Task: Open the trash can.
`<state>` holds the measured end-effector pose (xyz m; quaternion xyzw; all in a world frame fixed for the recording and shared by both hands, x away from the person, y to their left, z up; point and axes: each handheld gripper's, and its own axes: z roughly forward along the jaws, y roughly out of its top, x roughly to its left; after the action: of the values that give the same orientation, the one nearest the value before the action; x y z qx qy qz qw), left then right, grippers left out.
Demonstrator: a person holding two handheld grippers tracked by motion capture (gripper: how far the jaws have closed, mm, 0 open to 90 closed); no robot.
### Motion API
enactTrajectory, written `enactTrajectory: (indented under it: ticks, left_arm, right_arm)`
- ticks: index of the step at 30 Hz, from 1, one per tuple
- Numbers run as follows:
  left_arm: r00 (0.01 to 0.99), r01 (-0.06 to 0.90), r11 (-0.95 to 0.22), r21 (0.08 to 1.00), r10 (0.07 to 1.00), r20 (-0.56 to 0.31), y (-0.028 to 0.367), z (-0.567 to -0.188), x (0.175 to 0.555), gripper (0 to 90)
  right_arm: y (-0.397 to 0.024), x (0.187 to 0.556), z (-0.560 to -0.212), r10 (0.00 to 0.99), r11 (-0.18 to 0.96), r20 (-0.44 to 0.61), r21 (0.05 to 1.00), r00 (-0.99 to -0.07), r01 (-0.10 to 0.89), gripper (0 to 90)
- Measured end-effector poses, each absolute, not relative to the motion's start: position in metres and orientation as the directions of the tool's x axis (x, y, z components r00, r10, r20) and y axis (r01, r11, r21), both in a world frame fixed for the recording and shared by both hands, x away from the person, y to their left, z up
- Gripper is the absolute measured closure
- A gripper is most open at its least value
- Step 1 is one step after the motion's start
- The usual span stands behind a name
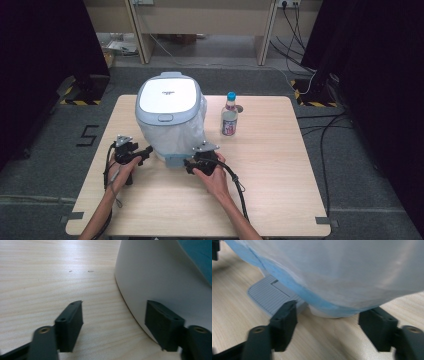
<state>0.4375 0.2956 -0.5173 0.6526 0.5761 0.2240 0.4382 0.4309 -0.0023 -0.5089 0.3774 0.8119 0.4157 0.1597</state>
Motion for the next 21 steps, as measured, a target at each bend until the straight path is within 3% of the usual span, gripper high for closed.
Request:
enactTrajectory:
  ticks: [4, 10, 15, 19, 20, 21]
  left_arm:
    - [0.249, 0.551, 0.039, 0.833, 0.945, -0.209, 0.297, -0.512, 0.431, 20.8]
    - [0.325, 0.546, -0.026, 0.837, 0.928, -0.183, 0.290, -0.496, 0.409, 17.8]
    - [0.377, 0.523, -0.046, 0.851, 0.908, -0.182, 0.285, -0.483, 0.388, 22.0]
    - [0.411, 0.505, -0.059, 0.861, 0.894, -0.179, 0.284, -0.476, 0.381, 51.3]
    - [0.422, 0.499, -0.065, 0.864, 0.889, -0.177, 0.284, -0.475, 0.379, 51.3]
    - [0.432, 0.492, -0.069, 0.868, 0.885, -0.175, 0.283, -0.474, 0.378, 57.4]
  right_arm:
    - [-0.009, 0.432, -0.510, 0.746, 0.366, 0.074, 0.784, -0.661, 0.501, 21.1]
    - [-0.053, 0.416, -0.510, 0.776, 0.385, 0.040, 0.760, -0.629, 0.524, 17.4]
    - [-0.076, 0.410, -0.508, 0.803, 0.376, 0.014, 0.763, -0.596, 0.525, 16.6]
    - [-0.096, 0.408, -0.510, 0.828, 0.362, 0.013, 0.751, -0.561, 0.553, 16.1]
    - [-0.096, 0.408, -0.510, 0.828, 0.362, 0.013, 0.751, -0.561, 0.553, 16.1]
    - [-0.098, 0.409, -0.511, 0.829, 0.361, 0.015, 0.748, -0.558, 0.557, 16.2]
